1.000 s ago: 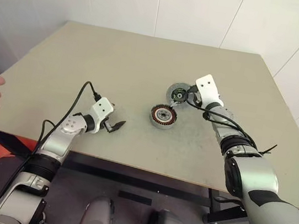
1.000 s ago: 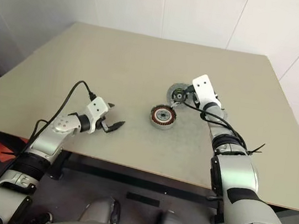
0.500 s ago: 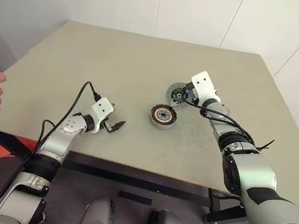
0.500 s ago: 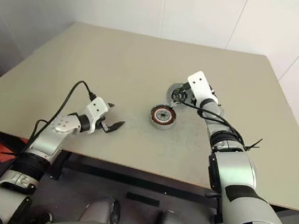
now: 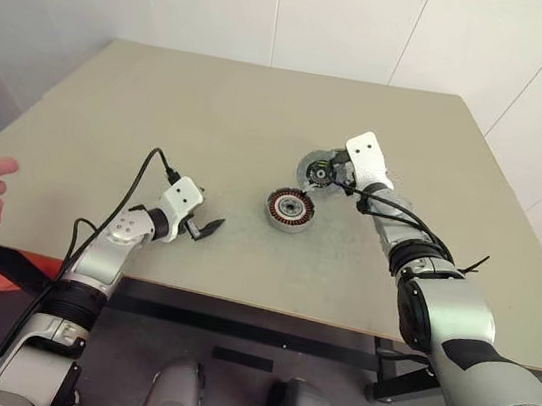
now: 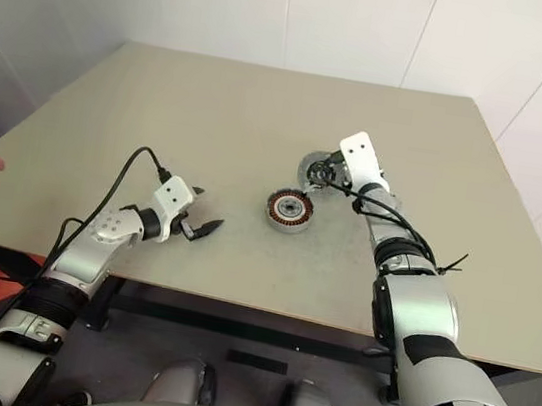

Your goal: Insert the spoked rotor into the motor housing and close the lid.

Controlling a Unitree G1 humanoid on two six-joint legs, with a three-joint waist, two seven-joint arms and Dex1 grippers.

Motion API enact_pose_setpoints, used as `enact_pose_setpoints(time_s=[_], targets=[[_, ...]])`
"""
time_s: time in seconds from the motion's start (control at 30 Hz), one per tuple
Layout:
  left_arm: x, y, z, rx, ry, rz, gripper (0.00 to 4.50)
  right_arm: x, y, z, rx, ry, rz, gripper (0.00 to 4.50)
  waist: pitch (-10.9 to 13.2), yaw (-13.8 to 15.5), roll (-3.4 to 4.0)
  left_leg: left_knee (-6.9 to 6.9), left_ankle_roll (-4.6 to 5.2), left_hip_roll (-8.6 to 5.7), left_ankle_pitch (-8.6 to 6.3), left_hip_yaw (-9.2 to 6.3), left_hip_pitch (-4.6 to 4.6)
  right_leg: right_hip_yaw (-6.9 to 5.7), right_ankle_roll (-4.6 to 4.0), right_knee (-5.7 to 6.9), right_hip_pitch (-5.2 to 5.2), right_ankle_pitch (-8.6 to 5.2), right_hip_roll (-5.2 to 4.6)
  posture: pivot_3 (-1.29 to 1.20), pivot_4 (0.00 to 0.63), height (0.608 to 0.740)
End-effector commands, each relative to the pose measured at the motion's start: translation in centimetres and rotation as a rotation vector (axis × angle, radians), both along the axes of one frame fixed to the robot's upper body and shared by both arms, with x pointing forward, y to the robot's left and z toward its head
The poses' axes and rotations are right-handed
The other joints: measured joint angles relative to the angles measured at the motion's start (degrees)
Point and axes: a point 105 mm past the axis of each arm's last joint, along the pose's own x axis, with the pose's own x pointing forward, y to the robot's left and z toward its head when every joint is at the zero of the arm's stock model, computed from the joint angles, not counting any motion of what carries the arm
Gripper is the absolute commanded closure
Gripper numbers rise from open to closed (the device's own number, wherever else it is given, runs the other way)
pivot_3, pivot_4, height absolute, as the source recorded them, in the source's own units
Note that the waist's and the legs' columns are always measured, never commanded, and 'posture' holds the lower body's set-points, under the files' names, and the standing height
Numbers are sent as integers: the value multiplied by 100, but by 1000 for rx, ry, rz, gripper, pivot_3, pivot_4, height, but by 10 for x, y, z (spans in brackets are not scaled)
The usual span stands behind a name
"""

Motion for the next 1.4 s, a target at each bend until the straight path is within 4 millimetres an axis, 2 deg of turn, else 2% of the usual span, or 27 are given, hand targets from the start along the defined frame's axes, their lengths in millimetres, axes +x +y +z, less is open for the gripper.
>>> enact_pose_setpoints(time_s=[0.03, 0.33, 0.87, 0.97, 1.07, 1.2, 1.4], targets=[[0, 2, 8, 8, -37, -2, 0, 0, 3, -2, 69, 30, -1, 1572, 0, 0, 0, 0, 0, 0, 0, 0, 0, 0, 0, 0, 0, 0, 0, 0, 0, 740], [1, 3, 8, 15, -38, -6, 0, -3, 0, -13, 168, 87, -36, 1572, 0, 2, 0, 0, 0, 0, 0, 0, 0, 0, 0, 1, 0, 0, 0, 0, 0, 740], [-2, 6, 7, 24, -42, 4, 0, -3, 12, -15, 230, 109, -19, 1572, -2, -17, 2, 0, -1, 3, 1, 1, 5, 0, 0, 2, -1, 0, 1, 0, 0, 740], [-3, 5, 7, 23, -43, 5, 0, -3, 12, -16, 234, 113, -21, 2135, -2, -21, 2, -1, -1, 3, 1, 1, 6, 0, -1, 2, -1, 0, 2, 0, 0, 740], [-3, 4, 7, 19, -42, 6, 0, -4, 10, -18, 219, 121, -28, 3077, -2, -39, 2, -1, -2, 3, 1, 2, 8, 0, -1, 3, 0, 0, 2, 0, 0, 740], [-2, 3, 7, 12, -39, 8, 0, -5, 3, -20, 205, 118, -53, 3077, -2, -51, 3, -1, -5, 3, 2, 2, 15, 0, -1, 5, 5, 0, 2, 0, 0, 740], [3, 3, 9, -6, -49, 26, 0, -2, -32, -8, 254, 65, -208, 3077, -2, 5, 3, -1, -4, 2, 2, 2, 12, 0, -2, 2, 6, 1, 2, 0, 0, 740]])
